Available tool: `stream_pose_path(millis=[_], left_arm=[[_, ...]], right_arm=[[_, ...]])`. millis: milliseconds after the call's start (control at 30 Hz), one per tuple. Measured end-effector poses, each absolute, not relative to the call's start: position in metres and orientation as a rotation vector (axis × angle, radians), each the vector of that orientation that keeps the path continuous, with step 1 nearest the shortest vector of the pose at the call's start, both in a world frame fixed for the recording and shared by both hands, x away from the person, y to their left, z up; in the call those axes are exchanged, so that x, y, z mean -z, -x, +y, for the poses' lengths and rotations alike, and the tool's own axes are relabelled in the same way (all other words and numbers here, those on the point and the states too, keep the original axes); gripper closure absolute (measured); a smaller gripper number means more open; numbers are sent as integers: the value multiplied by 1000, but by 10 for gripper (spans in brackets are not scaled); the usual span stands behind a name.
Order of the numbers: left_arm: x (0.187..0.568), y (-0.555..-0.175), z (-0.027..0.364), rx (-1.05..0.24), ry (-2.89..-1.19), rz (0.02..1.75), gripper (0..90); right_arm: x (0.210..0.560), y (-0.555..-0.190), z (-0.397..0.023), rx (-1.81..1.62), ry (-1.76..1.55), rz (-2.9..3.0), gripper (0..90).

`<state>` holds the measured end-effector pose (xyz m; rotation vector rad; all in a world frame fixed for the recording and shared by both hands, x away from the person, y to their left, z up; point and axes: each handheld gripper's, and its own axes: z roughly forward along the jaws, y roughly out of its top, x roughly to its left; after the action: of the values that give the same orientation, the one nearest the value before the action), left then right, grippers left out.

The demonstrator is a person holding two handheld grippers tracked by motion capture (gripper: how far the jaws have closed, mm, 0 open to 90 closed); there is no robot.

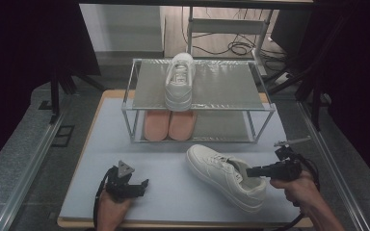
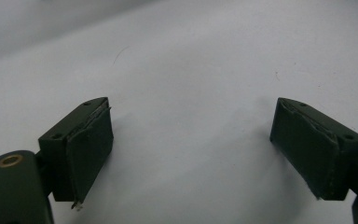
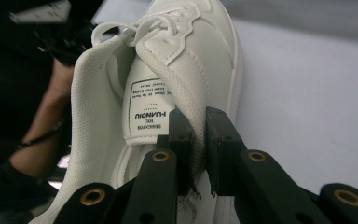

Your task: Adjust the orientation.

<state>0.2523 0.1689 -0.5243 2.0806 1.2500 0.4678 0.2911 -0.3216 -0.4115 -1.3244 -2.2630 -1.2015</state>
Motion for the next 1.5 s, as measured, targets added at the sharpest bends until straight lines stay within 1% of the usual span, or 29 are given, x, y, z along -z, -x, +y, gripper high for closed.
stream_pose_path(millis=[1067, 1500], left_arm=[[524, -253, 169, -468, -2084, 1248, 132], [524, -253, 169, -467, -2084, 1248, 132]], right_arm=[[319, -301, -338, 1483, 1362, -2026, 817], [291, -327, -343, 1566, 1496, -1978, 817]])
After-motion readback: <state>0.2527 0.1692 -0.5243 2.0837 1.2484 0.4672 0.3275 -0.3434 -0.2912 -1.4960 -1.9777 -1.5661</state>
